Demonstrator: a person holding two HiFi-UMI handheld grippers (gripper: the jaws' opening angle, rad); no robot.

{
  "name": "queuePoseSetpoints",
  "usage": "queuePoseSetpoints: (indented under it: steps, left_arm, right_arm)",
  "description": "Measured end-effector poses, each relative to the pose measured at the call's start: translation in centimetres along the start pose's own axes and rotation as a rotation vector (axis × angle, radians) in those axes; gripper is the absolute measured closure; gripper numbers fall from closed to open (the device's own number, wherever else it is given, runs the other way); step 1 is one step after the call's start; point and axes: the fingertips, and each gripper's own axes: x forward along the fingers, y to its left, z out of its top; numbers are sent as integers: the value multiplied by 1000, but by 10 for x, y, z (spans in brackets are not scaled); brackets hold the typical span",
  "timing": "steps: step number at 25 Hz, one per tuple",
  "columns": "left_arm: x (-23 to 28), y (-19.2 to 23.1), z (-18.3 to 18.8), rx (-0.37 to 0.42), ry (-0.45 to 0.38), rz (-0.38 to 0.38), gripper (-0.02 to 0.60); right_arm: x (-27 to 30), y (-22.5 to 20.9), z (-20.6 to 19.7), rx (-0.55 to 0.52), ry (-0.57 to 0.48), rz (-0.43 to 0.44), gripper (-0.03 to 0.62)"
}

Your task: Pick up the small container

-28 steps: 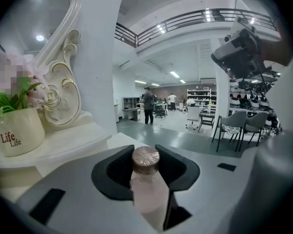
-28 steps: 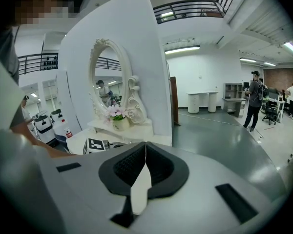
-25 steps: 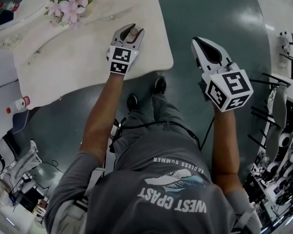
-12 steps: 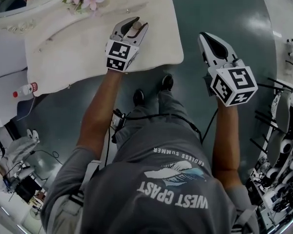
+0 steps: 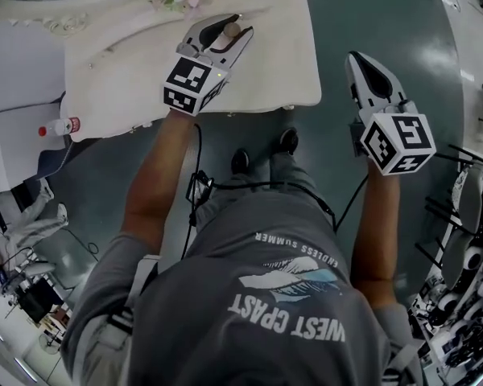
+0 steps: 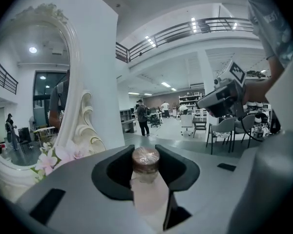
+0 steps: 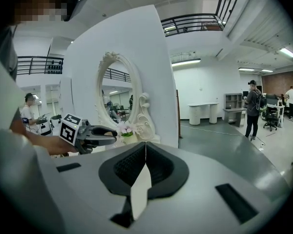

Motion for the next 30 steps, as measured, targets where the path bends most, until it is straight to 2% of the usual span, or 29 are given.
queuePoseSetpoints:
  steps: [7,19,25,30]
  left_arm:
    - [-49,10,40,9,-28,-22,439]
    - [-128,20,92,118,-75,-22,439]
    - [-162,26,111,181,-108,1,439]
    - [-178,19,118,207,-126,14,439]
  right_arm:
    - [-7,21,23,-31,-57,-1,568]
    - [-16,65,76,-101,-153,28,568]
    - [-17,94,92,-202,-159,43,569]
    - [-23,108,92,-230,-158,69,569]
